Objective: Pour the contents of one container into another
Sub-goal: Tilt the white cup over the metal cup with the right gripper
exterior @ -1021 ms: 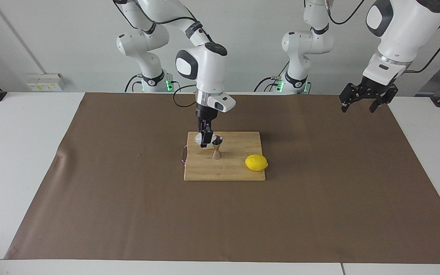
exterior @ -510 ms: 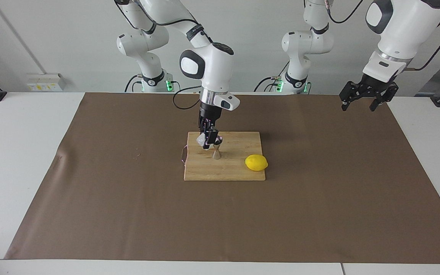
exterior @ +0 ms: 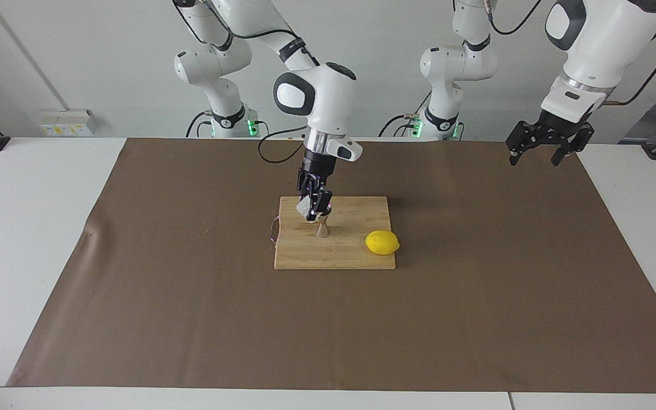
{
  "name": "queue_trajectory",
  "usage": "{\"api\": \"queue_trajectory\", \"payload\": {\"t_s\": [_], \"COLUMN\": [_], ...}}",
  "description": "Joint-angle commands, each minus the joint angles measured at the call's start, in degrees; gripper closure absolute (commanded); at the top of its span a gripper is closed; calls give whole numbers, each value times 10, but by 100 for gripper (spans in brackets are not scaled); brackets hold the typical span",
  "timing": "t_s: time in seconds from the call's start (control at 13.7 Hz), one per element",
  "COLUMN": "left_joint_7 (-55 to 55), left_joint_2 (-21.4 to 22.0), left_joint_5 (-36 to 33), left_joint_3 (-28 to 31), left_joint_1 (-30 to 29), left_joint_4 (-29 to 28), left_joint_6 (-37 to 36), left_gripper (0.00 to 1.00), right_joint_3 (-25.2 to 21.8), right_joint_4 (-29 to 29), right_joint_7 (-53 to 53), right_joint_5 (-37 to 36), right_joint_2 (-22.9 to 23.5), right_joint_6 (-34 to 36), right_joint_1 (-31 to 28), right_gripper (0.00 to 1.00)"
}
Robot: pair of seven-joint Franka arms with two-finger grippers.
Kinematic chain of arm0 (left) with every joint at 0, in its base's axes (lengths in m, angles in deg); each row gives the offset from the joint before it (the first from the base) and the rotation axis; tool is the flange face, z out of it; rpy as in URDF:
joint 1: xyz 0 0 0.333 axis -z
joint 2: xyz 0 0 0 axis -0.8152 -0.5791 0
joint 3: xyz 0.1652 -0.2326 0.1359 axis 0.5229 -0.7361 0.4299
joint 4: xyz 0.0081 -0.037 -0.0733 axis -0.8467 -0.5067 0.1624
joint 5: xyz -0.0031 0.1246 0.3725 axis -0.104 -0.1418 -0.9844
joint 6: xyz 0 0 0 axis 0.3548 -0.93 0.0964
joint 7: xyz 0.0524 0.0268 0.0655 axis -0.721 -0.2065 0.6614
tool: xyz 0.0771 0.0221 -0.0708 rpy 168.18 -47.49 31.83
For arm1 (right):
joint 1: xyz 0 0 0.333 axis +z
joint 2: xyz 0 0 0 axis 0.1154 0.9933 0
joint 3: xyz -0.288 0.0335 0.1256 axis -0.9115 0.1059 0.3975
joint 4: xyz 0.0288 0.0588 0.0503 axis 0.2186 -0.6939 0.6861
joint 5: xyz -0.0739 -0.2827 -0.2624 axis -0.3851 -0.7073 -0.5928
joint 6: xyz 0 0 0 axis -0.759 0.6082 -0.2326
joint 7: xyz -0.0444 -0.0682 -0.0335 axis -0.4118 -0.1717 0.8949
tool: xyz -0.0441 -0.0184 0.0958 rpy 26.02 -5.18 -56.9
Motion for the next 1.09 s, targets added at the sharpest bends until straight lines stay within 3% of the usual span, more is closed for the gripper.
{"api": "queue_trajectory", "payload": {"t_s": [0.0,0.66,1.02], "left_joint_7": [2,2,2], "left_joint_2": [8,8,8], "left_joint_5": [-7,-7,-7], "left_joint_3": [-1,-1,-1], "left_joint_1": [-5,-8,-8], "left_joint_4": [-4,-4,-4], "left_joint_6": [-5,-5,-5], "left_gripper": [0,0,0], "right_joint_3": [2,3,3], "right_joint_4": [-11,-10,-7], "right_joint_7": [2,-9,-10], "right_joint_5": [-30,-39,44], "right_joint_2": [-10,-12,-16], "right_joint_6": [2,25,20], "right_joint_1": [1,2,-4], "right_gripper": [100,100,100]}}
